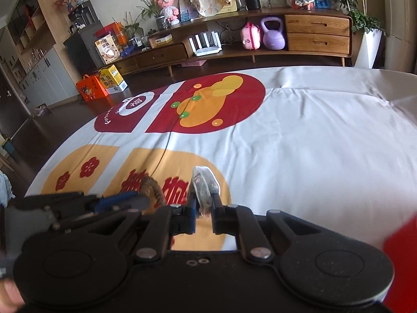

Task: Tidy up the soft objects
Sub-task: 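Grasp the tea bag with the right tool while the left tool grasps the braided hair tie, then carry the tea bag and hair tie with both tools over the red tin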

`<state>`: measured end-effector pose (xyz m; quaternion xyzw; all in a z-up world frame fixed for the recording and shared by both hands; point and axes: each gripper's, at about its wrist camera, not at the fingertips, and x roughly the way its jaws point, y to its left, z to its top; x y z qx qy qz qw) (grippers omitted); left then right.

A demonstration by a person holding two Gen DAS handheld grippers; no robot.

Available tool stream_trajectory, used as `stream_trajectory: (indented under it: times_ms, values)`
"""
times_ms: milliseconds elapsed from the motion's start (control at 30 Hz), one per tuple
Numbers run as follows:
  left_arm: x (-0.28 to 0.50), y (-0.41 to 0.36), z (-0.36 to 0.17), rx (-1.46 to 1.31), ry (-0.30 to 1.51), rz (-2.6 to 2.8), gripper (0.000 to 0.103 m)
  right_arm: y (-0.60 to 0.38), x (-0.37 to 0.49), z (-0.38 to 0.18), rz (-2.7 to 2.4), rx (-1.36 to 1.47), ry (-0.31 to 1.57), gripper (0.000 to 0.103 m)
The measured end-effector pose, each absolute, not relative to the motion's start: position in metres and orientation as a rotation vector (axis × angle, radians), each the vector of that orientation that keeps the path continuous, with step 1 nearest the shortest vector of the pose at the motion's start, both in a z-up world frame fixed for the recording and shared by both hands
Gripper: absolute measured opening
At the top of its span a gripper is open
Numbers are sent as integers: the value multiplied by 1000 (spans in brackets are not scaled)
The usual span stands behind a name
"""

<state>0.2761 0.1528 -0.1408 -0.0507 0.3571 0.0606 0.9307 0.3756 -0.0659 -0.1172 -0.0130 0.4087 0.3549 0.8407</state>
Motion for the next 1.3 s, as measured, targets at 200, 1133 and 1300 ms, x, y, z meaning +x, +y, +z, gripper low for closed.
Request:
stream_trajectory:
  times_ms: [200, 1133, 1300]
  values:
    - [255, 145, -121, -109, 716, 98, 10, -103, 344, -102, 737, -2, 853, 10]
    - [173, 1, -22, -74, 651, -142, 10, -260, 254, -46, 631, 89, 750, 10]
    - [172, -33, -14, -60, 641, -199, 10, -295, 253, -44, 586, 109, 729, 10]
